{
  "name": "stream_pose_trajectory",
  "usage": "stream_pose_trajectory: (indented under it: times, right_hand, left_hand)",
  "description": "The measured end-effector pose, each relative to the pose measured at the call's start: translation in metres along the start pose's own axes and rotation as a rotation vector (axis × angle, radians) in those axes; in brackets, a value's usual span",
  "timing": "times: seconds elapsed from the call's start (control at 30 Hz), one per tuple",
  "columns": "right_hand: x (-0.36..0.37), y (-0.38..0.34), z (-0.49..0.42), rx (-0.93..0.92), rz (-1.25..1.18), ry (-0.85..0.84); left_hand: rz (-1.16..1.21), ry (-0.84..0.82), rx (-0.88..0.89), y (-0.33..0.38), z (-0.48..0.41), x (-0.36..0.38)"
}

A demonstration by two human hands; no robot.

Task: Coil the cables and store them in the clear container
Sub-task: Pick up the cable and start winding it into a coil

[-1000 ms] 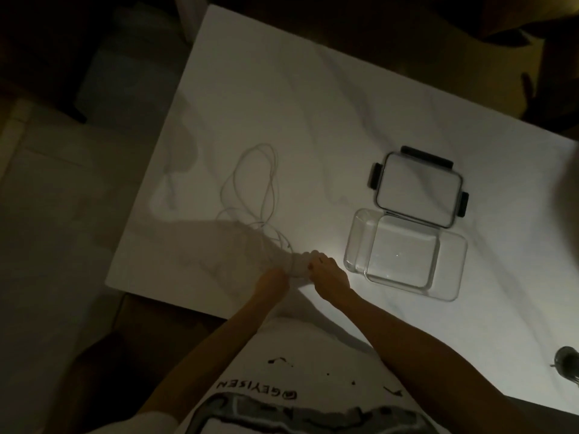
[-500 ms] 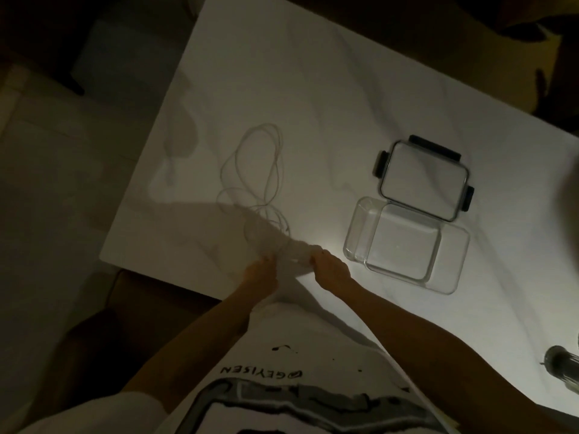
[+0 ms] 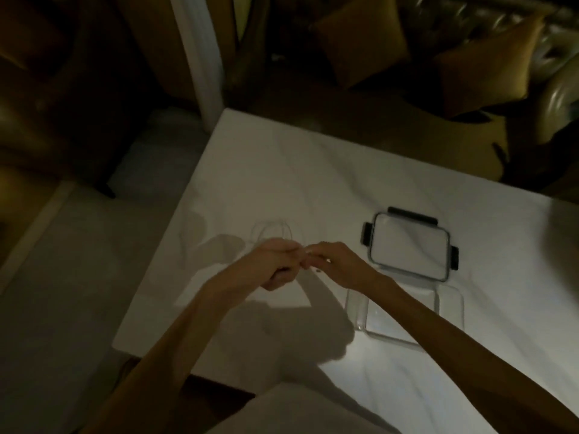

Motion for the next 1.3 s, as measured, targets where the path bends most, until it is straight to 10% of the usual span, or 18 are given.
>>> stream_pose_trajectory:
  times: [0.3,0.53,1.0,1.3]
  right_hand:
    - [-0.018,-0.012,-0.054,0.028,-0.068,-0.032]
    - [-0.089,-0.065,-0.043,-0.096,-0.510,0.267]
    - [-0.150,-0.155,0.004,-0.410,-0.778,0.200]
    - [-0.145,-0.159,0.014,-0.398,-0.360,0.325]
  left_hand:
    - [-0.049,-0.196,0.611,0.203,0.083,0.054]
    - [-0.564,0.694,0.210,0.157,0.025,-0.001]
    - [-0.550,0.677,0.396,0.188,-0.023,0.025]
    - [-0.740,0.760,0.543,0.287,0.032,0.047]
Point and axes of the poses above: each hand's wrist, its own z-axis away from the middle knuckle, its own x-axis out of the palm, y = z × x, the point moved 4 cm from there along -z, towards the middle knuckle, and after that the axes turned 13 degrees about -y, right-handed, at the moved point
